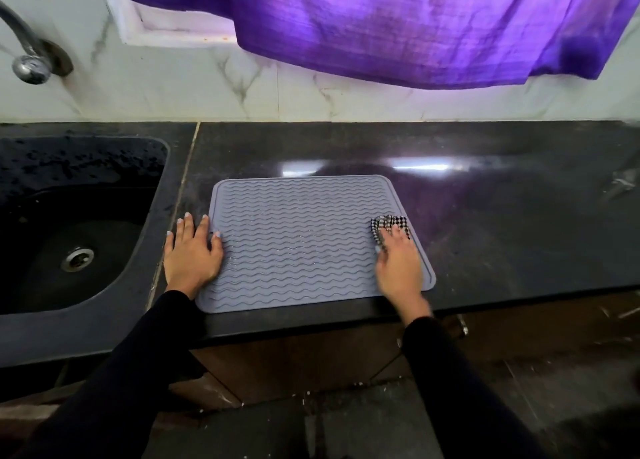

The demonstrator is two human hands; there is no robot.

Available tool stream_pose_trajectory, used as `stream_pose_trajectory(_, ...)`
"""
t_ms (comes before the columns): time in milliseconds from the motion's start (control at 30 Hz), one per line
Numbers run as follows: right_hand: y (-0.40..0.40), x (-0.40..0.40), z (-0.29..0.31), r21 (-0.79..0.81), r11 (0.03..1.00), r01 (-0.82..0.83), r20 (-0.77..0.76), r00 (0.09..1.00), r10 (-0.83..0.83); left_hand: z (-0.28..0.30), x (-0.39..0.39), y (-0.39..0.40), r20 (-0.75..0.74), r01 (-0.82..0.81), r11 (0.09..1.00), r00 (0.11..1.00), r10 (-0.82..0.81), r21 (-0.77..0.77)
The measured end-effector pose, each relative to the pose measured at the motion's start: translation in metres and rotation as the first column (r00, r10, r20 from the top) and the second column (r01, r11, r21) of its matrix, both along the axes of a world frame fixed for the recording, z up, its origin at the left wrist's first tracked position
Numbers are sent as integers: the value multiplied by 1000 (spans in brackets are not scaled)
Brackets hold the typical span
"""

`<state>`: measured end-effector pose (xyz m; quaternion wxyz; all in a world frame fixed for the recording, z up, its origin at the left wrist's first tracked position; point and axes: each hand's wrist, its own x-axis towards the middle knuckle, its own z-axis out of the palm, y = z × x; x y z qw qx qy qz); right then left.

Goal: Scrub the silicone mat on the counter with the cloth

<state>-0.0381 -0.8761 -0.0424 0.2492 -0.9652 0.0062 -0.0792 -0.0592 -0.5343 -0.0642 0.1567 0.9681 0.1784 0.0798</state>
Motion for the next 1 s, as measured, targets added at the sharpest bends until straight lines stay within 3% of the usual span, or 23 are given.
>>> stream_pose_trajectory(67,6,-6,-18,-160,987,-22,80,996,35,0,0,0,5,-3,1000,1000,3,-5)
stream_pose_trajectory(167,-1,1,-17,-117,993,-32,52,998,38,0,0,-1,8,-10,1000,1000,10,-6)
stream_pose_trajectory(333,-16,6,-3,194,978,-74,4,997,74,1,-1,-2,9,-14,1000,1000,14,-11)
stream_pose_trajectory(400,-17,8,8,350,937,-1,-33,999,13,2,-1,-2,-1,-12,1000,1000,12,-11)
stream_pose_trajectory(433,-18,13,12,510,857,69,-72,997,-37,2,-1,-3,-3,-11,1000,1000,11,-10)
stream_pose_trajectory(467,-19,17,20,710,687,156,-140,987,-79,3,-1,-3,-1,-11,1000,1000,11,-11)
stream_pose_trajectory(500,-18,20,30,860,453,236,-214,972,-101,4,-1,-4,3,-9,1000,1000,9,-13)
stream_pose_trajectory(533,-19,26,36,929,226,294,-267,953,-140,4,-2,-4,4,-7,1000,1000,7,-14)
stream_pose_trajectory(567,-20,29,39,940,107,324,-299,934,-197,4,-2,-4,2,-6,1000,1000,6,-15)
stream_pose_trajectory(600,-18,29,44,933,124,337,-299,921,-251,4,-2,-3,-2,-5,1000,1000,5,-14)
stream_pose_trajectory(633,-15,25,49,902,264,341,-257,917,-306,4,-2,-3,-5,-4,1000,1000,4,-14)
stream_pose_trajectory(700,-3,11,51,691,645,326,-123,933,-339,3,-2,-2,-5,0,1000,1000,0,-15)
stream_pose_trajectory(767,8,-1,36,367,910,194,-49,981,-190,3,-2,-1,0,3,1000,1000,-3,-11)
stream_pose_trajectory(800,13,-6,25,184,977,110,-62,993,-101,1,-2,0,0,3,1000,1000,-3,-8)
stream_pose_trajectory(867,18,-11,3,-145,989,-15,-93,996,1,0,-1,0,5,-2,1000,1000,2,-4)
stream_pose_trajectory(933,16,-10,-4,-221,974,-44,-94,995,24,-1,0,-1,12,-7,1000,1000,7,-4)
stream_pose_trajectory(1000,9,-7,-3,-175,981,-80,-110,992,62,-1,0,-1,21,-9,1000,1000,9,-4)
